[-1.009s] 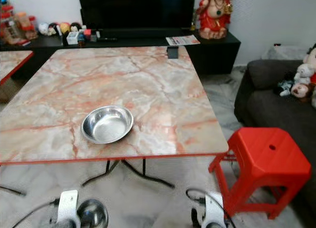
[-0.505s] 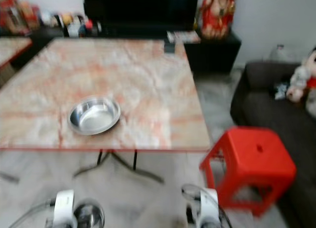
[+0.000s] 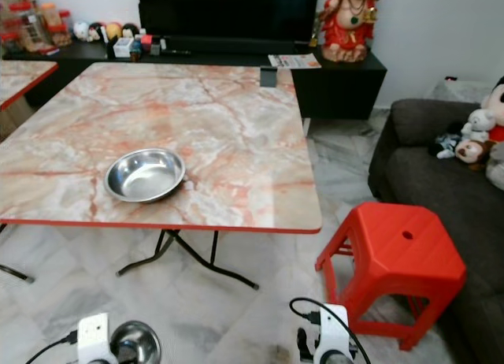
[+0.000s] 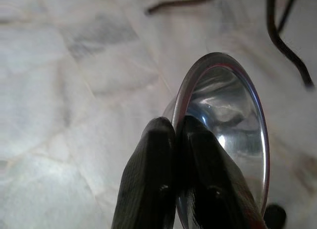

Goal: Setting the table

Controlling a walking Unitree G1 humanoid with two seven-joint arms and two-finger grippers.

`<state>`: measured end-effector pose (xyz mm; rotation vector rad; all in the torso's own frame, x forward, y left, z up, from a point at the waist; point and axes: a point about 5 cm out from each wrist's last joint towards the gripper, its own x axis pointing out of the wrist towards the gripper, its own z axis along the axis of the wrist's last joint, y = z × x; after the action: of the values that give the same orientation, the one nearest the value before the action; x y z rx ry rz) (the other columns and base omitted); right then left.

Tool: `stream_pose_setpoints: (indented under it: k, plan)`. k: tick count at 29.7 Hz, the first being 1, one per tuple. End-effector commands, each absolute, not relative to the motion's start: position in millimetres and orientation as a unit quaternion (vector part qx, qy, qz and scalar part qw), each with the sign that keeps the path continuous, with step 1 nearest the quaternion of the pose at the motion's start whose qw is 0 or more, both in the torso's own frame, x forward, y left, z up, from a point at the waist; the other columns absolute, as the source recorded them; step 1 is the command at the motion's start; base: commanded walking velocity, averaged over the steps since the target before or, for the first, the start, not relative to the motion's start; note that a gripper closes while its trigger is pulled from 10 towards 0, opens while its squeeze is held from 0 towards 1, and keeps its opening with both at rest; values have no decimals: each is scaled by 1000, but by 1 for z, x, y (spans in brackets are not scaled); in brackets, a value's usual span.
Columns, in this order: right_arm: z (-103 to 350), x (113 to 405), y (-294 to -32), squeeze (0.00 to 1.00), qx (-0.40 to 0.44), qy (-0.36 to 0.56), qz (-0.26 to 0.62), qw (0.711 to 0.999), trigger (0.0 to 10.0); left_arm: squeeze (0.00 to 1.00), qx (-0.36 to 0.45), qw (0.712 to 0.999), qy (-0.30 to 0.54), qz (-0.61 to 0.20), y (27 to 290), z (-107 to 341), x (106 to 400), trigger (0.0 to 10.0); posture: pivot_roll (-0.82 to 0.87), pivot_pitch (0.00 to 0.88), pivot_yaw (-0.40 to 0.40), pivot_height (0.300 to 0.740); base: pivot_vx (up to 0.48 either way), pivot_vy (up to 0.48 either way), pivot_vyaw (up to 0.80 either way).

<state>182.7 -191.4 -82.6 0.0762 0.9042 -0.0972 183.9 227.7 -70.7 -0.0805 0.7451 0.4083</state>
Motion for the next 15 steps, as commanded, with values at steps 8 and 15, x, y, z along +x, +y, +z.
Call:
stream_pose_setpoints:
  k: [8, 15]
  plan:
    - [-83, 184, -189, 0, 24, 440, -27, 897, 10000, 0, 31, 899, 168, 403, 292, -25, 173, 10000, 41, 0, -91, 740, 0, 0, 0]
    - [-81, 187, -186, 0, 21, 438, -17, 898, 10000, 0, 99, 873, 46, 476, 324, 26, 186, 10000, 52, 0, -98, 740, 0, 0, 0]
